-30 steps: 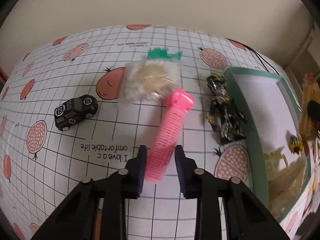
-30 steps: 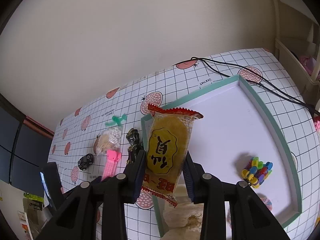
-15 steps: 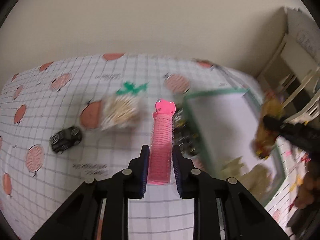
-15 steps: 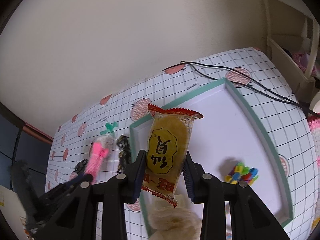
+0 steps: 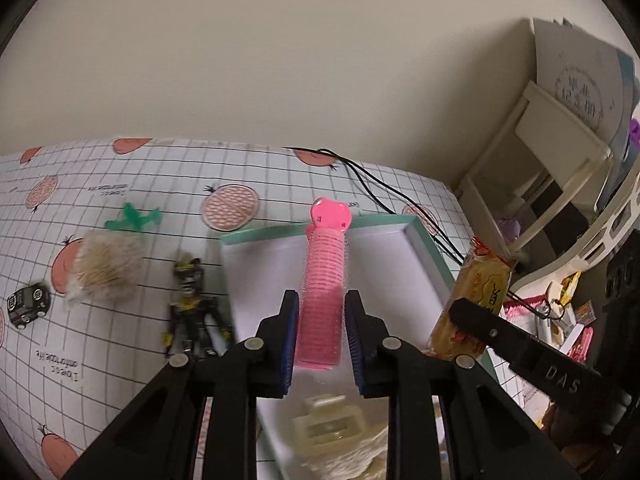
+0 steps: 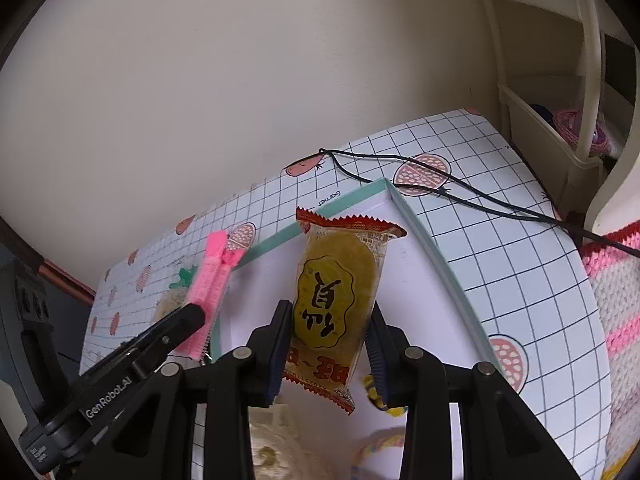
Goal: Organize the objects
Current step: 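Carry the pink comb and snack packet over the teal tray with both grippers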
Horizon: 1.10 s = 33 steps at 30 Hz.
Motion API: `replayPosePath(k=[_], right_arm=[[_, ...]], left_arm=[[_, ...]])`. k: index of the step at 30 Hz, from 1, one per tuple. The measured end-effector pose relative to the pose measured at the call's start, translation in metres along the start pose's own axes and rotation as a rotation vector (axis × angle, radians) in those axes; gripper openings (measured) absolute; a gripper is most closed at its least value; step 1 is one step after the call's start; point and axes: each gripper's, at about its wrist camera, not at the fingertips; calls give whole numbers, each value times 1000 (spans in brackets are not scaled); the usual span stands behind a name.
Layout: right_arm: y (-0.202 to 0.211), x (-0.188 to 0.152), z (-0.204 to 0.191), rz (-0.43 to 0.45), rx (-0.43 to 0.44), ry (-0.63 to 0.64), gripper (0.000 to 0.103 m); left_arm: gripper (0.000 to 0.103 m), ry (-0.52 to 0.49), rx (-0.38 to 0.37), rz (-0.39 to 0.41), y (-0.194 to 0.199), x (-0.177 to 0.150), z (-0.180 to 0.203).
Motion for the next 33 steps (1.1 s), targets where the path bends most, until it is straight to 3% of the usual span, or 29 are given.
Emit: replayPosePath(k=[14,21,33], right_arm=[[-45,-16,-19,-91,-33,73,38],[-63,-23,-22,-130,-76,90,38],[-65,-24,-22,-136,-76,72,40]], left_arm=[[24,14,61,-87,-37,-25,-19],[24,16,58,-113,-53,-36,-22],[25,29,33,-119,-46,-35,-24]])
Point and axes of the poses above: each gripper's, at about its wrist camera, not at the fingertips, and y roughly against the way its jaws point, z to its right, x to its top, and after that the axes turned 1 degree about z, right-handed
